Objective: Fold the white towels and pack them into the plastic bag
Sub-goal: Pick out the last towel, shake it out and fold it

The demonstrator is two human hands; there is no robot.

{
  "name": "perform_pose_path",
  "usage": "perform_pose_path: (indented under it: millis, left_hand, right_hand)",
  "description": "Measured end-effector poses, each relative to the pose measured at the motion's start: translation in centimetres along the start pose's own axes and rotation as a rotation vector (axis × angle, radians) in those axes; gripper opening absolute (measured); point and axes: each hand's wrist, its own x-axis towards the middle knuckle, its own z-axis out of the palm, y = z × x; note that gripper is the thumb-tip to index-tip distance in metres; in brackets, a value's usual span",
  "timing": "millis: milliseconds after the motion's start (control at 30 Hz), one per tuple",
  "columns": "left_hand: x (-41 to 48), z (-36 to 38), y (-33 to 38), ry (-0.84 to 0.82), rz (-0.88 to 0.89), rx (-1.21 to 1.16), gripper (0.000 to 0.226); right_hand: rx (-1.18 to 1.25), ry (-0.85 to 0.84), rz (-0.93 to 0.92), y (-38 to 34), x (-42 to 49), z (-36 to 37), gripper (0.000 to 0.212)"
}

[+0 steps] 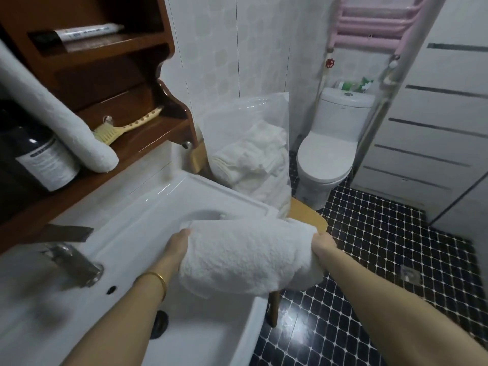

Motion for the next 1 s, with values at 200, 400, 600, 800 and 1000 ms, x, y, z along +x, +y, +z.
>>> perform_pose_path:
  millis: [200, 400, 600, 800, 1000]
  left_hand:
    - [-0.2, 0.1, -1.1, 0.008, -0.033, 0.1, 0.051]
    - [-0.5, -0.2, 1.6, -0.037, -0.095, -0.047, 0.036]
    - [-1.7, -0.8, 5.0, -0.161, -0.174, -0.168, 0.028]
    - [-3.0, -0.3, 10.9, -0.15, -0.032, -0.118, 0.021]
    - [-4.9, 1.5, 14.0, 0.278, 0.53, 0.294, 0.019]
  right_hand:
    - [-0.363, 0.327, -0.464, -2.9, -2.5, -0.4, 0.025]
    - [-0.91, -0.4, -1.04, -7.3, -7.1, 4.5, 0.107]
    - [-0.955, -0.217, -1.12, -7.8, -7.1, 6.0, 0.109]
    - [-0.514, -0.394, -0.894, -10.2, -6.9, 2.1, 0.076]
    - [0.189, -0.552, -0.418, -8.0, -4.4, -0.7, 0.059]
